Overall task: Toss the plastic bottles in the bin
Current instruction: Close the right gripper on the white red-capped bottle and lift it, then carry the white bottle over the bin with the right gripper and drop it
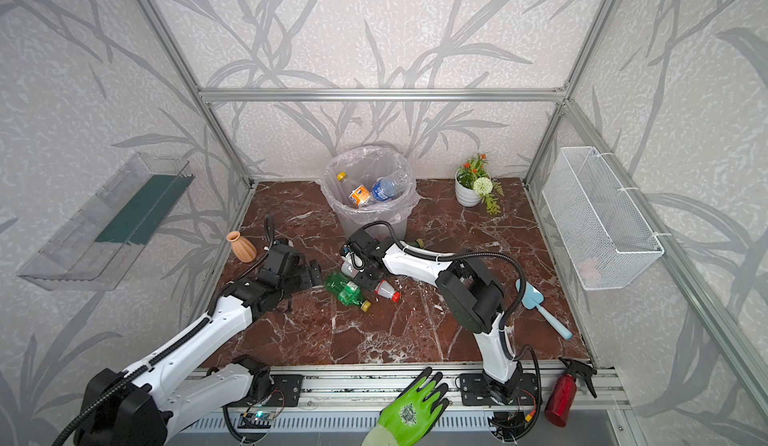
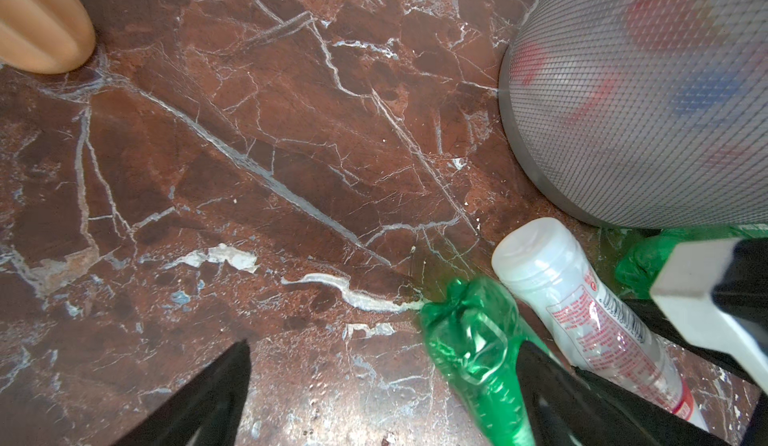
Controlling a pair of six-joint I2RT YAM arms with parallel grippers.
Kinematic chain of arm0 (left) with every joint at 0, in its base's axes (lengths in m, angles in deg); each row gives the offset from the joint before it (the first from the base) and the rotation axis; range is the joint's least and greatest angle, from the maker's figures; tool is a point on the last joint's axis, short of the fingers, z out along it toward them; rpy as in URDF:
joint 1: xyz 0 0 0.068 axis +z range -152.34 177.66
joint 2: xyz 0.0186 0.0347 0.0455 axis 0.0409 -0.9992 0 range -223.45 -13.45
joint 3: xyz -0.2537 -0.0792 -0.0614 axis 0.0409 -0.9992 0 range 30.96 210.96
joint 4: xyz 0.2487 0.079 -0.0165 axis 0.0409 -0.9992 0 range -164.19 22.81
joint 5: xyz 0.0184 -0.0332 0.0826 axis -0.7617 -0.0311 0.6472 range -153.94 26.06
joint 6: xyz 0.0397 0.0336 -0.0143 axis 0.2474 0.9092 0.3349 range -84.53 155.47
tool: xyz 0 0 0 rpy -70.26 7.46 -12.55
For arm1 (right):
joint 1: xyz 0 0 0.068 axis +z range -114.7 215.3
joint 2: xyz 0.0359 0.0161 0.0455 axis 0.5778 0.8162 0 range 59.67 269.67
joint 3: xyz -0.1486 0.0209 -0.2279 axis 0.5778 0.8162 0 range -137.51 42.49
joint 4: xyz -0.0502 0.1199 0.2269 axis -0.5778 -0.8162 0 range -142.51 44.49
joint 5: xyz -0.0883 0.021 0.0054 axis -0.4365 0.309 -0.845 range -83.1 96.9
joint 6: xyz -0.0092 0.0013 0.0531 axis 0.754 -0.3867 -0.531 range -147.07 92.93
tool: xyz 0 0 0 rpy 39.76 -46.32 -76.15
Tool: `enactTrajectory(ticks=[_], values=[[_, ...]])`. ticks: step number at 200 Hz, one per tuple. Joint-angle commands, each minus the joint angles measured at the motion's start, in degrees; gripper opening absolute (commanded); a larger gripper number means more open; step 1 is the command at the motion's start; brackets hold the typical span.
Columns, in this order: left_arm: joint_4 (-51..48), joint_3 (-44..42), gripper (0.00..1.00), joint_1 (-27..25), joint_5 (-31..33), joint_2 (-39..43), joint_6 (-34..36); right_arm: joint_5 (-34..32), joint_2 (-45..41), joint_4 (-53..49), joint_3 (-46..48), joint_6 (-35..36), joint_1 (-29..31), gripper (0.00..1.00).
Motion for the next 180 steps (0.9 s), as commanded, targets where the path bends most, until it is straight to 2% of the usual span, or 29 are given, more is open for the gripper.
enactTrajectory(ticks=[1, 31, 53, 91, 139, 180], values=[[-0.41, -1.00, 0.99, 0.33, 0.83, 0.64, -1.20, -0.57, 1.55, -3.78, -0.43, -0.10, 0.34, 0.56], [-0.14, -0.91, 0.99, 0.33, 0.44, 0.19, -1.28, -0.90, 1.64, -5.13, -0.70, 0.11, 0.60, 0.56], [-0.07, -0.95, 0.99, 0.33, 0.52, -0.02, -1.37, -1.12, 1.11, -5.49, -0.05, 0.25, 0.87, 0.52], [0.11, -1.03, 0.99, 0.34, 0.49, 0.00, -1.63, -0.80, -2.41, -3.13, 2.91, -1.17, 1.22, 0.50], [0.50, -0.91, 0.99, 0.33, 0.22, 0.14, -2.25, 2.07, -10.92, 3.47, 8.97, -4.53, 1.42, 0.49], [0.82, -1.09, 0.99, 0.42, 0.27, 0.55, -2.68, 6.12, -22.06, 10.21, 18.36, -6.21, 1.83, 0.49]])
